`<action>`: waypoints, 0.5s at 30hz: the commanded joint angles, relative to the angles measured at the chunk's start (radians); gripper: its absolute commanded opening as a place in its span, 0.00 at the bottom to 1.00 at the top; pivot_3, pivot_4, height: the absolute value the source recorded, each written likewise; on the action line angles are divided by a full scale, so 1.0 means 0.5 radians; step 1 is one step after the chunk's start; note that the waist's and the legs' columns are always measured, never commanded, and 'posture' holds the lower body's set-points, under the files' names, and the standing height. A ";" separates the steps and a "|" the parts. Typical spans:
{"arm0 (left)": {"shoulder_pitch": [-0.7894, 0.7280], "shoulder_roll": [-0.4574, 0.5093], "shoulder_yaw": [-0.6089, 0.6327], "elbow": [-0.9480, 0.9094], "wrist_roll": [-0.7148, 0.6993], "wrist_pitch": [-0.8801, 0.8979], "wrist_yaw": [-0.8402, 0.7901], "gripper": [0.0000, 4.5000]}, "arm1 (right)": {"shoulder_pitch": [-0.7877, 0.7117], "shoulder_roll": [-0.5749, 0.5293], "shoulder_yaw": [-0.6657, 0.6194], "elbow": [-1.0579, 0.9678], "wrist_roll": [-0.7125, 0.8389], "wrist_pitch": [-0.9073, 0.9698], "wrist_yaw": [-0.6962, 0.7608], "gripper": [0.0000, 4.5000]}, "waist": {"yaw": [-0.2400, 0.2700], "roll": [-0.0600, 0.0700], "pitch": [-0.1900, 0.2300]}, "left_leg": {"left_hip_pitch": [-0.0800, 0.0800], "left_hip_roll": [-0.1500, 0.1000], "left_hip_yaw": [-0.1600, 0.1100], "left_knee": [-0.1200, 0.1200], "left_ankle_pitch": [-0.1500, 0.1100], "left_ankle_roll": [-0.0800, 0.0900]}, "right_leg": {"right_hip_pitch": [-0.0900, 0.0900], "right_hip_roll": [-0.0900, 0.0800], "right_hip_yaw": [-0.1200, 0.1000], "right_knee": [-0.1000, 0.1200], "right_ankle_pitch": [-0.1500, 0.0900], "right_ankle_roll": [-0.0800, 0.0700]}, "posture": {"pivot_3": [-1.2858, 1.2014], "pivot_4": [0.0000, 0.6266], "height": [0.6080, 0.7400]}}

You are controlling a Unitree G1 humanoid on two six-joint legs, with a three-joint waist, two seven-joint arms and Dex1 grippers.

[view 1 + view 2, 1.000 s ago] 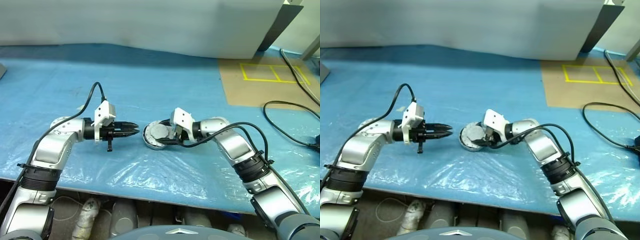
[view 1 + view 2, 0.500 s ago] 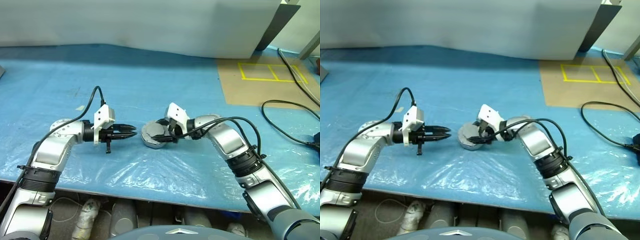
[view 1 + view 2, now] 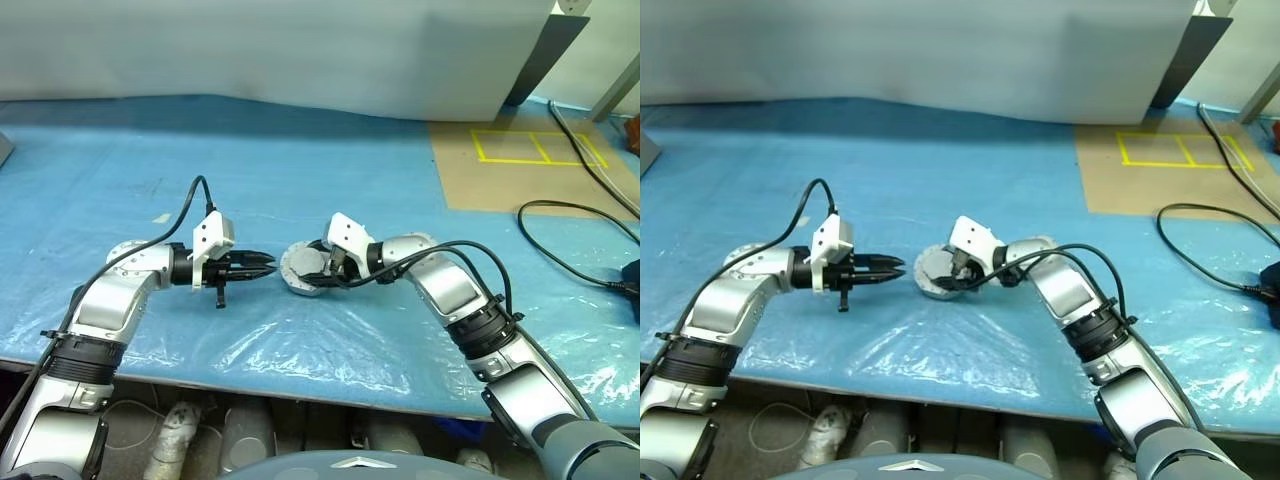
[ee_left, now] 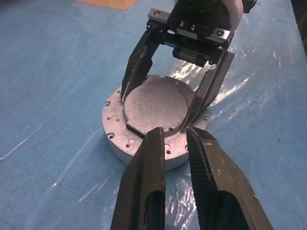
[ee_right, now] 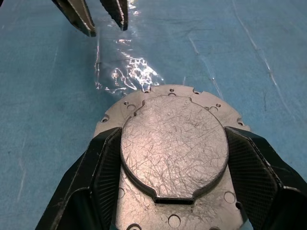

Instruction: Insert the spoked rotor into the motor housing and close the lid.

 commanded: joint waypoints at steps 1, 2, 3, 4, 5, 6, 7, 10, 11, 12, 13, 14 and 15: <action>-0.044 -0.013 -0.008 -0.012 0.012 -0.029 0.017 0.17 | 0.110 -0.071 0.051 0.185 -0.106 0.031 -0.017 0.66 | 0.001 0.000 -0.001 | 0.000 0.000 0.000 0.000 0.000 0.000 | 0.000 0.000 0.000 0.000 0.000 0.000 | 0.52 0.24 1.00; -0.048 -0.018 -0.012 -0.008 0.017 -0.033 0.020 0.17 | 0.113 -0.050 0.000 0.190 -0.057 0.071 -0.027 0.66 | 0.001 0.000 -0.001 | 0.000 0.000 0.000 0.000 0.000 0.000 | 0.000 0.000 0.000 -0.001 0.000 0.000 | 0.52 0.24 1.00; -0.050 -0.022 -0.013 -0.005 0.019 -0.035 0.021 0.17 | 0.111 -0.018 -0.057 0.195 0.000 0.131 -0.044 0.66 | 0.001 0.000 -0.001 | -0.001 0.000 0.000 0.000 0.000 0.000 | 0.000 0.000 0.000 -0.002 0.000 0.000 | 0.52 0.24 1.00; -0.050 -0.024 -0.014 -0.005 0.020 -0.036 0.020 0.17 | 0.107 0.007 -0.099 0.203 0.038 0.172 -0.059 0.66 | 0.002 0.000 -0.001 | -0.001 0.000 0.000 -0.001 0.000 0.000 | 0.000 0.000 0.000 -0.002 0.000 0.000 | 0.52 0.24 1.00; -0.048 -0.028 -0.016 -0.010 0.019 -0.034 0.023 0.17 | 0.108 0.019 -0.120 0.207 0.052 0.176 -0.066 0.66 | 0.002 0.000 -0.001 | -0.001 0.000 0.000 -0.001 0.000 0.000 | 0.000 0.000 0.000 -0.002 0.000 0.000 | 0.52 0.24 1.00; -0.047 -0.031 -0.019 -0.014 0.020 -0.032 0.025 0.17 | 0.113 0.022 -0.125 0.206 0.058 0.177 -0.063 0.66 | 0.002 0.000 -0.001 | -0.001 0.000 0.000 -0.001 0.000 0.000 | -0.001 0.000 0.000 -0.002 0.000 0.000 | 0.52 0.24 1.00; -0.045 -0.032 -0.021 -0.019 0.019 -0.030 0.026 0.17 | 0.121 0.027 -0.132 0.206 0.066 0.178 -0.062 0.66 | 0.002 0.000 -0.001 | -0.001 0.000 0.001 -0.002 0.000 0.000 | -0.001 0.000 0.000 -0.002 0.000 0.000 | 0.52 0.24 1.00; -0.043 -0.034 -0.025 -0.027 0.017 -0.025 0.026 0.17 | 0.133 0.057 -0.200 0.224 0.138 0.232 -0.064 0.66 | 0.004 0.000 -0.001 | -0.001 0.000 0.000 -0.002 0.000 0.000 | -0.001 0.000 -0.001 -0.002 0.000 0.000 | 0.52 0.24 1.00; -0.043 -0.034 -0.026 -0.027 0.016 -0.025 0.025 0.17 | 0.140 0.049 -0.192 0.228 0.123 0.206 -0.064 0.66 | 0.004 0.000 -0.001 | -0.001 0.000 0.000 -0.002 0.000 0.000 | -0.001 -0.001 0.000 -0.002 0.000 0.000 | 0.52 0.24 1.00; -0.044 -0.032 -0.025 -0.025 0.016 -0.027 0.023 0.17 | 0.145 0.042 -0.180 0.228 0.110 0.182 -0.062 0.66 | 0.004 0.000 -0.001 | -0.001 0.000 0.000 -0.002 0.000 0.000 | -0.001 -0.001 0.000 -0.002 0.000 0.000 | 0.52 0.24 1.00; -0.045 -0.031 -0.025 -0.024 0.016 -0.026 0.022 0.17 | 0.153 0.040 -0.173 0.219 0.110 0.177 -0.057 0.66 | 0.004 0.000 -0.002 | -0.001 0.000 0.000 -0.003 0.000 0.000 | -0.001 -0.001 0.000 -0.003 0.000 0.000 | 0.52 0.24 1.00; -0.050 -0.031 -0.026 -0.023 0.015 -0.023 0.021 0.17 | 0.165 0.042 -0.174 0.192 0.122 0.171 -0.048 0.66 | 0.004 0.000 -0.002 | -0.001 0.000 0.000 -0.004 0.000 0.000 | -0.001 -0.001 0.000 -0.004 0.000 0.000 | 0.52 0.24 1.00; -0.053 -0.030 -0.027 -0.022 0.015 -0.021 0.021 0.17 | 0.173 0.044 -0.176 0.173 0.133 0.169 -0.042 0.66 | 0.005 0.000 -0.002 | -0.001 0.000 0.000 -0.005 0.000 0.000 | -0.001 -0.001 -0.001 -0.004 0.000 0.000 | 0.52 0.24 1.00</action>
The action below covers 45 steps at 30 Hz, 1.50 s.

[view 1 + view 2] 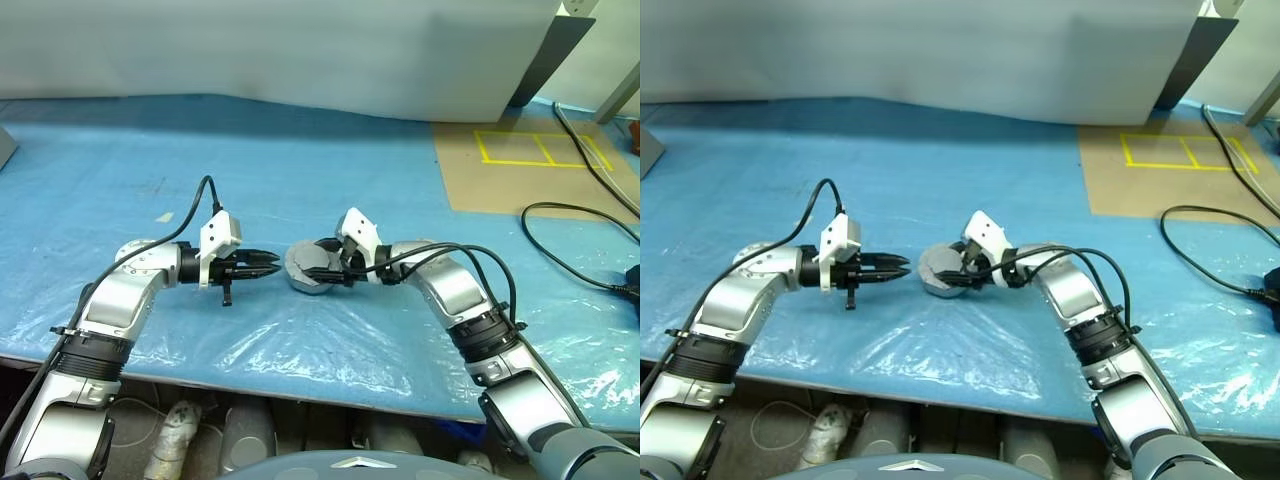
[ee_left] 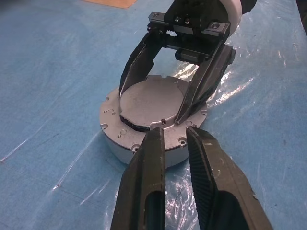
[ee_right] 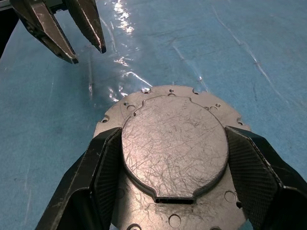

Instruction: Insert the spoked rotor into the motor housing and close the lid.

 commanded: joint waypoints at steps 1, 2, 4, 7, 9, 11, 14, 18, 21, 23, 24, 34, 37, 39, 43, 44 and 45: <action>-0.030 0.005 0.006 -0.040 -0.007 -0.014 -0.001 0.17 | 0.104 -0.029 0.022 0.063 -0.021 0.084 -0.011 0.66 | 0.001 0.000 0.000 | 0.000 0.000 0.000 -0.001 0.000 0.000 | 0.000 0.000 0.000 -0.001 0.000 0.000 | 0.52 0.24 1.00; -0.032 0.006 0.005 -0.040 -0.007 -0.013 -0.004 0.17 | 0.107 -0.025 0.013 0.034 -0.007 0.093 -0.011 0.66 | 0.001 0.000 0.000 | 0.000 0.000 0.000 -0.002 0.000 0.000 | 0.000 0.000 0.000 -0.002 0.000 0.000 | 0.52 0.24 1.00; -0.035 0.005 0.002 -0.038 -0.007 -0.013 -0.006 0.17 | 0.109 -0.022 0.013 0.006 -0.008 0.093 -0.021 0.66 | 0.001 0.000 0.000 | -0.002 0.000 0.000 -0.003 0.000 0.000 | -0.001 0.000 0.000 -0.004 0.000 0.000 | 0.52 0.24 1.00; -0.049 -0.002 -0.003 -0.025 -0.004 -0.017 -0.005 0.17 | 0.116 -0.018 0.084 0.076 -0.134 -0.009 -0.107 0.66 | -0.001 0.000 0.000 | -0.004 0.000 0.001 -0.005 0.000 0.000 | -0.003 0.001 0.000 -0.007 0.000 0.000 | 0.52 0.24 1.00; -0.057 -0.006 -0.005 -0.021 -0.004 -0.017 -0.003 0.17 | 0.136 -0.049 0.159 0.131 -0.234 -0.114 -0.131 0.66 | -0.002 -0.001 0.000 | -0.003 0.000 0.001 -0.006 0.000 0.000 | -0.003 0.002 -0.001 -0.008 0.000 0.000 | 0.52 0.24 1.00; -0.064 -0.012 -0.008 -0.019 -0.005 -0.013 -0.001 0.17 | 0.155 -0.063 0.193 0.199 -0.286 -0.171 -0.156 0.66 | -0.005 -0.001 -0.002 | -0.001 0.000 0.002 -0.007 0.000 0.000 | -0.002 0.002 0.000 -0.007 0.000 0.000 | 0.52 0.24 1.00; -0.059 -0.017 -0.013 -0.028 -0.005 -0.011 -0.004 0.17 | 0.129 -0.039 0.179 0.377 -0.368 -0.250 -0.313 0.66 | -0.005 -0.002 -0.003 | 0.008 0.000 0.002 -0.008 0.000 0.000 | 0.004 0.000 0.002 -0.005 0.000 0.001 | 0.52 0.24 1.00; -0.052 -0.018 -0.018 -0.031 -0.003 -0.009 0.000 0.17 | 0.088 -0.016 0.146 0.450 -0.350 -0.246 -0.379 0.66 | -0.002 -0.003 -0.004 | 0.034 -0.001 0.002 -0.017 -0.005 0.008 | 0.020 -0.004 0.004 -0.006 -0.009 0.016 | 0.52 0.24 1.00; -0.060 -0.022 -0.042 0.010 0.034 -0.013 0.013 0.17 | 0.102 -0.031 0.169 0.368 -0.305 -0.216 -0.298 0.66 | 0.006 -0.003 -0.004 | 0.036 -0.005 0.002 -0.041 -0.006 0.009 | 0.020 -0.010 0.003 -0.022 -0.010 0.016 | 0.52 0.24 1.00; -0.086 -0.040 -0.082 0.114 0.119 -0.051 0.052 0.17 | 0.123 -0.050 0.192 0.316 -0.292 -0.201 -0.244 0.66 | 0.006 -0.003 -0.005 | 0.034 -0.006 0.002 -0.052 -0.006 0.009 | 0.020 -0.012 0.003 -0.031 -0.010 0.016 | 0.52 0.24 1.00; -0.109 -0.058 -0.105 0.193 0.189 -0.120 0.094 0.17 | 0.135 -0.061 0.203 0.297 -0.297 -0.207 -0.230 0.66 | 0.007 -0.003 -0.006 | 0.034 -0.009 0.003 -0.052 -0.006 0.009 | 0.021 -0.015 0.002 -0.030 -0.010 0.016 | 0.52 0.24 1.00; -0.296 -0.308 -0.106 0.604 0.314 -0.321 0.270 0.17 | 0.201 -0.082 0.188 0.126 -0.265 -0.096 -0.174 0.66 | -0.005 -0.013 -0.021 | 0.024 -0.012 0.004 -0.042 0.001 0.001 | 0.021 -0.017 -0.002 -0.030 -0.004 0.009 | 0.52 0.24 1.00; -0.308 -0.341 -0.055 0.612 0.217 -0.199 0.226 0.17 | 0.217 -0.091 0.183 0.108 -0.269 -0.078 -0.169 0.66 | -0.003 -0.013 -0.021 | 0.021 -0.016 0.004 -0.046 0.000 -0.001 | 0.017 -0.014 -0.003 -0.032 -0.004 0.010 | 0.52 0.24 1.00; -0.292 -0.316 -0.099 0.657 0.295 -0.281 0.207 0.17 | 0.227 -0.099 0.179 0.104 -0.276 -0.073 -0.178 0.66 | 0.000 -0.012 -0.021 | 0.020 -0.014 0.004 -0.047 0.000 -0.001 | 0.017 -0.012 -0.005 -0.031 -0.006 0.007 | 0.52 0.24 1.00; -0.281 -0.296 -0.155 0.714 0.381 -0.368 0.181 0.17 | 0.234 -0.105 0.178 0.085 -0.265 -0.060 -0.184 0.66 | 0.008 -0.013 -0.021 | 0.025 -0.010 0.005 -0.046 -0.001 0.000 | 0.022 -0.017 -0.003 -0.032 -0.012 0.009 | 0.52 0.24 1.00; -0.285 -0.292 -0.173 0.731 0.402 -0.383 0.172 0.17 | 0.235 -0.103 0.176 0.083 -0.261 -0.056 -0.187 0.66 | 0.008 -0.012 -0.021 | 0.027 -0.012 0.005 -0.046 -0.001 0.000 | 0.024 -0.020 -0.003 -0.032 -0.012 0.010 | 0.52 0.24 1.00; -0.289 -0.292 -0.183 0.744 0.413 -0.396 0.163 0.17 | 0.235 -0.101 0.175 0.082 -0.259 -0.053 -0.189 0.66 | 0.009 -0.012 -0.021 | 0.028 -0.013 0.005 -0.046 -0.001 0.000 | 0.025 -0.021 -0.003 -0.032 -0.013 0.011 | 0.52 0.24 1.00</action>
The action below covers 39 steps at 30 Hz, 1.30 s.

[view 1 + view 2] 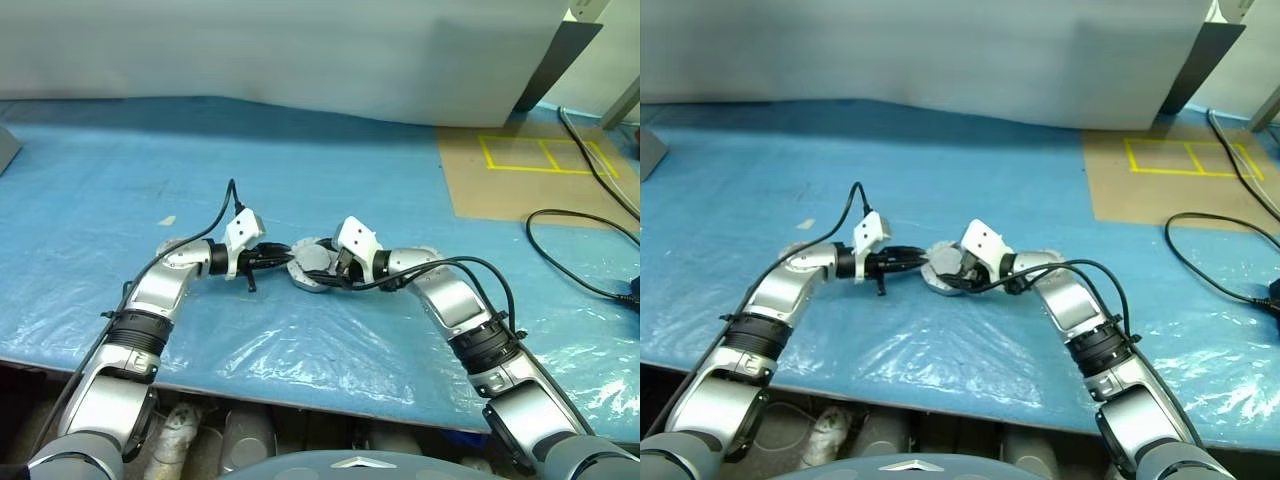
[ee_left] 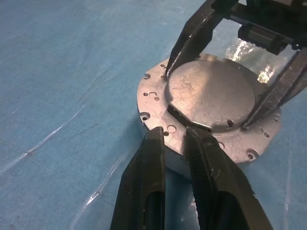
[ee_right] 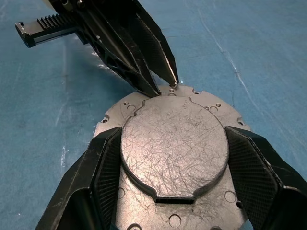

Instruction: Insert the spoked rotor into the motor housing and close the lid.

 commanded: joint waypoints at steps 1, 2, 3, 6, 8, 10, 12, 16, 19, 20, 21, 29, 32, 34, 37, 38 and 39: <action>-0.010 0.019 -0.055 0.059 0.069 -0.066 -0.041 0.17 | 0.127 -0.069 0.076 0.136 -0.102 0.171 -0.009 0.66 | 0.000 0.000 0.000 | 0.001 -0.001 0.000 0.000 0.000 0.000 | 0.001 -0.002 0.000 0.000 0.000 0.000 | 0.52 0.24 1.00; -0.015 0.006 -0.049 0.067 0.060 -0.065 -0.042 0.17 | 0.127 -0.067 0.076 0.135 -0.102 0.172 -0.010 0.66 | 0.000 0.000 -0.001 | 0.001 -0.002 0.000 0.000 0.000 0.000 | 0.001 -0.003 0.000 0.000 -0.001 0.001 | 0.52 0.24 1.00; -0.017 -0.002 -0.051 0.069 0.052 -0.068 -0.060 0.09 | 0.126 -0.061 0.073 0.132 -0.095 0.177 -0.010 0.66 | 0.000 0.000 -0.002 | 0.001 -0.002 0.000 -0.001 0.000 0.000 | 0.001 -0.004 0.000 0.000 -0.001 0.001 | 0.52 0.24 1.00; -0.022 -0.024 -0.072 0.088 0.092 -0.112 -0.040 0.00 | 0.130 -0.055 0.072 0.123 -0.093 0.183 -0.014 0.66 | 0.000 0.000 -0.005 | 0.000 -0.002 0.001 -0.001 0.000 0.000 | 0.000 -0.004 0.000 0.000 -0.002 0.003 | 0.52 0.24 1.00; -0.030 -0.041 -0.080 0.114 0.111 -0.136 -0.020 0.00 | 0.137 -0.055 0.072 0.119 -0.099 0.184 -0.020 0.66 | 0.000 -0.001 -0.008 | 0.000 -0.003 0.001 -0.002 0.000 0.000 | 0.000 -0.004 -0.001 0.000 -0.003 0.003 | 0.52 0.24 1.00; -0.041 -0.049 -0.085 0.147 0.117 -0.132 -0.016 0.00 | 0.138 -0.053 0.073 0.125 -0.103 0.182 -0.025 0.66 | 0.001 0.000 -0.009 | 0.000 -0.003 0.001 -0.002 0.000 0.000 | 0.001 -0.004 -0.001 0.000 -0.003 0.004 | 0.52 0.24 1.00; -0.039 -0.048 -0.102 0.172 0.140 -0.145 -0.020 0.00 | 0.144 -0.058 0.076 0.122 -0.105 0.181 -0.025 0.66 | 0.001 0.000 -0.009 | 0.000 -0.004 0.001 -0.002 0.000 0.000 | 0.001 -0.006 -0.001 0.000 -0.003 0.004 | 0.52 0.24 1.00; -0.035 -0.045 -0.122 0.202 0.176 -0.164 -0.010 0.00 | 0.148 -0.063 0.078 0.105 -0.101 0.187 -0.019 0.66 | 0.001 -0.001 -0.013 | 0.001 -0.005 0.001 -0.003 0.000 0.000 | 0.001 -0.007 -0.001 0.000 -0.005 0.006 | 0.52 0.24 1.00; -0.032 -0.037 -0.139 0.210 0.187 -0.176 -0.023 0.00 | 0.143 -0.054 0.062 0.098 -0.085 0.199 -0.019 0.66 | 0.001 0.000 -0.018 | 0.000 -0.005 0.001 -0.004 0.000 0.000 | 0.001 -0.007 -0.001 -0.001 -0.005 0.007 | 0.52 0.24 1.00; -0.030 -0.036 -0.142 0.210 0.186 -0.177 -0.027 0.00 | 0.140 -0.053 0.057 0.095 -0.080 0.204 -0.019 0.66 | 0.001 0.001 -0.019 | 0.000 -0.006 0.001 -0.004 0.000 0.000 | 0.001 -0.007 -0.001 -0.001 -0.006 0.007 | 0.52 0.24 1.00; -0.029 -0.036 -0.144 0.210 0.186 -0.178 -0.028 0.00 | 0.137 -0.056 0.061 0.092 -0.093 0.188 -0.026 0.66 | 0.001 0.001 -0.020 | 0.000 -0.006 0.001 -0.005 0.000 0.000 | 0.001 -0.008 -0.001 -0.001 -0.006 0.007 | 0.52 0.24 1.00; -0.028 -0.059 -0.153 0.218 0.187 -0.161 0.000 0.00 | 0.150 -0.047 0.011 0.006 -0.038 0.155 -0.002 0.99 | 0.002 0.001 -0.021 | 0.000 -0.006 0.000 -0.005 0.000 0.001 | 0.001 -0.008 0.000 -0.001 -0.007 0.009 | 0.52 0.24 1.00; -0.033 -0.058 -0.156 0.227 0.189 -0.160 -0.003 0.00 | 0.128 -0.049 -0.059 -0.036 0.034 0.180 0.036 0.99 | 0.002 0.001 -0.021 | 0.000 -0.007 0.000 -0.006 -0.001 0.002 | 0.001 -0.008 0.000 -0.001 -0.008 0.009 | 0.52 0.24 1.00; -0.036 -0.057 -0.157 0.231 0.191 -0.161 -0.003 0.00 | 0.103 -0.049 -0.152 -0.068 0.122 0.190 0.077 0.99 | 0.004 0.001 -0.021 | -0.001 -0.007 0.000 -0.006 -0.001 0.002 | 0.000 -0.008 0.000 -0.002 -0.008 0.010 | 0.52 0.24 1.00; -0.040 -0.055 -0.159 0.241 0.193 -0.165 -0.003 0.00 | 0.054 -0.015 -0.346 -0.166 0.337 0.312 0.098 0.99 | 0.005 0.001 -0.020 | -0.007 -0.007 0.000 -0.007 -0.001 0.001 | -0.004 -0.008 0.000 -0.003 -0.008 0.010 | 0.52 0.24 1.00; -0.041 -0.055 -0.159 0.243 0.194 -0.166 -0.002 0.00 | 0.040 0.002 -0.406 -0.189 0.394 0.345 0.083 0.99 | 0.005 0.001 -0.020 | -0.011 -0.007 0.000 -0.007 0.000 0.001 | -0.007 -0.008 0.000 -0.003 -0.008 0.009 | 0.52 0.24 1.00; -0.044 -0.056 -0.160 0.249 0.196 -0.167 0.001 0.00 | 0.024 0.018 -0.488 -0.216 0.483 0.404 0.076 0.99 | 0.005 0.001 -0.020 | -0.016 -0.007 0.000 -0.007 0.000 0.001 | -0.012 -0.008 0.000 -0.003 -0.008 0.009 | 0.52 0.24 1.00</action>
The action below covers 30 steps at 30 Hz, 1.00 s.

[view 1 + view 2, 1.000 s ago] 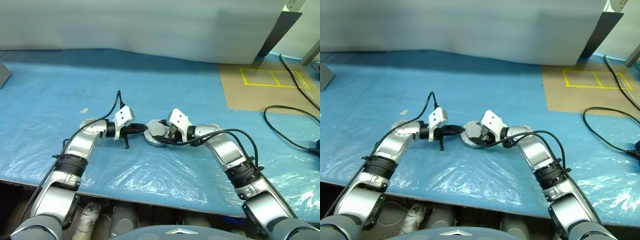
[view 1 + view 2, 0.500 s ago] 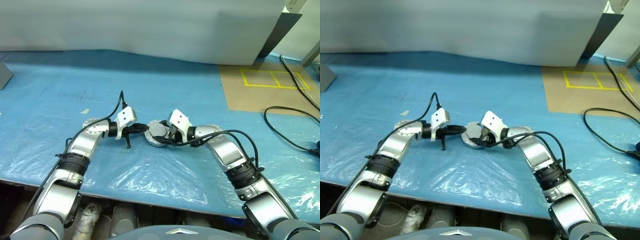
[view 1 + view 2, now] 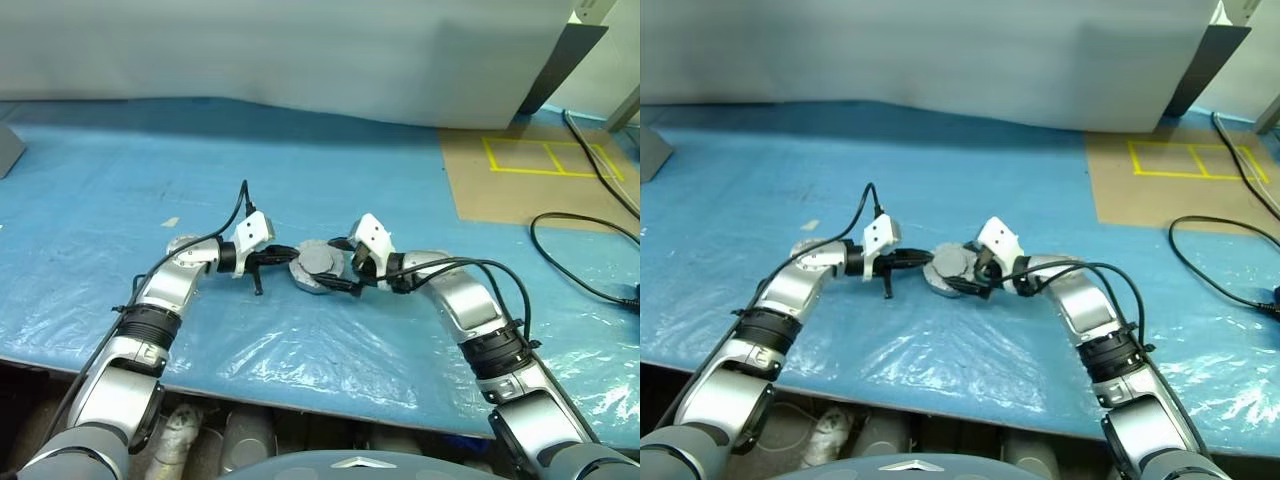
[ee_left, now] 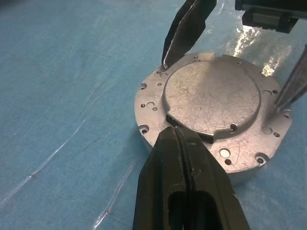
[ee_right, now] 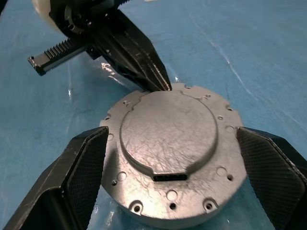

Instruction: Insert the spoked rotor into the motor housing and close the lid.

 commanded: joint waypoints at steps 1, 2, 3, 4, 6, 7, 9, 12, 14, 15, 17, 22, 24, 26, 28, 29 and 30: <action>0.043 0.004 -0.082 0.089 0.105 0.033 0.004 0.00 | -0.052 0.045 -0.268 -0.126 0.300 0.190 -0.013 0.99 | 0.000 0.000 0.000 | -0.005 0.000 0.000 0.000 0.001 0.000 | -0.005 0.000 -0.001 0.001 0.000 0.000 | 0.52 0.24 1.00; 0.042 0.004 -0.083 0.093 0.107 0.031 0.009 0.00 | -0.066 0.056 -0.355 -0.136 0.395 0.290 -0.028 0.99 | -0.001 0.000 0.000 | -0.009 -0.001 0.000 0.000 0.001 0.000 | -0.008 0.000 -0.001 0.002 0.000 0.000 | 0.52 0.24 1.00; 0.040 0.004 -0.083 0.096 0.108 0.030 0.013 0.00 | -0.078 0.053 -0.420 -0.125 0.465 0.406 -0.047 0.99 | -0.001 0.000 0.000 | -0.013 -0.002 -0.001 0.001 0.001 0.000 | -0.012 0.000 -0.001 0.003 0.001 0.000 | 0.52 0.24 1.00; 0.040 0.004 -0.084 0.098 0.108 0.030 0.015 0.00 | -0.084 0.046 -0.461 -0.108 0.513 0.503 -0.066 0.99 | -0.002 0.000 0.000 | -0.015 -0.003 -0.001 0.001 0.001 -0.001 | -0.013 0.000 -0.001 0.004 0.002 0.002 | 0.52 0.24 1.00; 0.043 0.006 -0.084 0.095 0.107 0.030 0.017 0.00 | -0.074 0.018 -0.531 -0.053 0.602 0.717 -0.102 0.99 | 0.000 0.000 0.000 | -0.015 -0.008 -0.003 0.001 0.001 -0.001 | -0.012 0.000 -0.004 0.004 0.005 0.006 | 0.52 0.24 1.00; 0.045 0.008 -0.082 0.094 0.105 0.031 0.017 0.00 | -0.041 -0.007 -0.557 -0.016 0.635 0.832 -0.111 0.99 | 0.001 0.000 0.000 | -0.015 -0.009 -0.004 0.000 0.001 -0.001 | -0.012 0.000 -0.005 0.004 0.005 0.006 | 0.52 0.24 1.00; 0.050 0.011 -0.080 0.095 0.105 0.030 0.022 0.00 | 0.022 -0.038 -0.592 0.028 0.702 1.031 -0.127 0.99 | 0.009 0.000 0.000 | -0.015 -0.009 -0.005 0.000 0.001 -0.001 | -0.010 0.000 -0.008 0.004 0.003 0.004 | 0.52 0.24 1.00; 0.057 0.015 -0.080 0.099 0.107 0.023 0.025 0.00 | 0.100 -0.050 -0.567 -0.007 0.787 1.237 -0.133 0.99 | 0.017 0.003 0.001 | -0.017 -0.009 -0.006 0.000 0.001 -0.001 | -0.010 0.000 -0.010 0.003 0.001 0.000 | 0.52 0.24 1.00; 0.059 0.017 -0.082 0.101 0.107 0.019 0.027 0.00 | 0.131 -0.018 -0.538 -0.040 0.826 1.321 -0.157 0.99 | 0.016 0.004 0.001 | -0.015 -0.009 -0.006 0.000 0.001 -0.001 | -0.009 0.000 -0.010 0.003 0.001 0.000 | 0.52 0.24 1.00; 0.059 0.017 -0.083 0.102 0.108 0.017 0.029 0.00 | 0.136 0.003 -0.534 -0.048 0.841 1.346 -0.177 0.99 | 0.016 0.004 0.001 | -0.013 -0.009 -0.006 0.000 0.001 -0.001 | -0.008 0.000 -0.010 0.003 0.001 0.000 | 0.52 0.24 1.00; 0.057 0.017 -0.084 0.106 0.113 0.013 0.032 0.00 | 0.127 0.064 -0.549 -0.046 0.859 1.367 -0.223 0.99 | 0.018 0.004 0.001 | -0.012 -0.007 -0.006 0.000 0.001 -0.001 | -0.008 0.000 -0.011 0.004 0.000 -0.002 | 0.52 0.24 1.00; 0.051 0.032 -0.079 0.109 0.124 0.010 0.027 0.00 | 0.053 0.225 -0.640 0.035 0.871 1.347 -0.375 0.99 | 0.015 0.004 0.001 | -0.013 -0.005 -0.006 0.000 0.001 -0.001 | -0.010 -0.003 -0.010 0.003 -0.001 -0.002 | 0.52 0.24 1.00; 0.051 0.040 -0.080 0.112 0.130 0.010 0.026 0.00 | 0.041 0.248 -0.647 0.074 0.854 1.316 -0.404 0.99 | 0.020 0.004 0.001 | -0.014 -0.005 -0.006 0.000 0.001 -0.002 | -0.009 -0.003 -0.011 0.003 -0.001 -0.002 | 0.52 0.24 1.00; 0.052 0.044 -0.079 0.112 0.131 0.009 0.022 0.00 | 0.045 0.252 -0.634 0.086 0.840 1.287 -0.415 0.99 | 0.028 0.004 0.001 | -0.014 -0.005 -0.006 0.000 0.001 -0.002 | -0.009 -0.003 -0.011 0.003 -0.001 -0.002 | 0.52 0.24 1.00; 0.055 0.050 -0.079 0.110 0.133 0.009 0.022 0.00 | 0.052 0.262 -0.620 0.091 0.834 1.266 -0.429 0.99 | 0.030 0.004 0.001 | -0.014 -0.006 -0.006 0.000 0.001 -0.002 | -0.009 -0.003 -0.011 0.003 -0.001 -0.002 | 0.52 0.24 1.00; 0.056 0.052 -0.080 0.108 0.133 0.010 0.021 0.00 | 0.054 0.269 -0.617 0.095 0.834 1.260 -0.434 0.99 | 0.031 0.004 0.001 | -0.013 -0.006 -0.006 0.000 0.001 -0.002 | -0.009 -0.003 -0.011 0.004 -0.001 -0.002 | 0.52 0.24 1.00; 0.057 0.053 -0.080 0.107 0.133 0.011 0.020 0.00 | 0.056 0.273 -0.602 0.100 0.822 1.243 -0.442 0.99 | 0.033 0.004 0.001 | -0.013 -0.006 -0.006 0.000 0.001 -0.002 | -0.009 -0.002 -0.011 0.004 -0.001 -0.002 | 0.52 0.24 1.00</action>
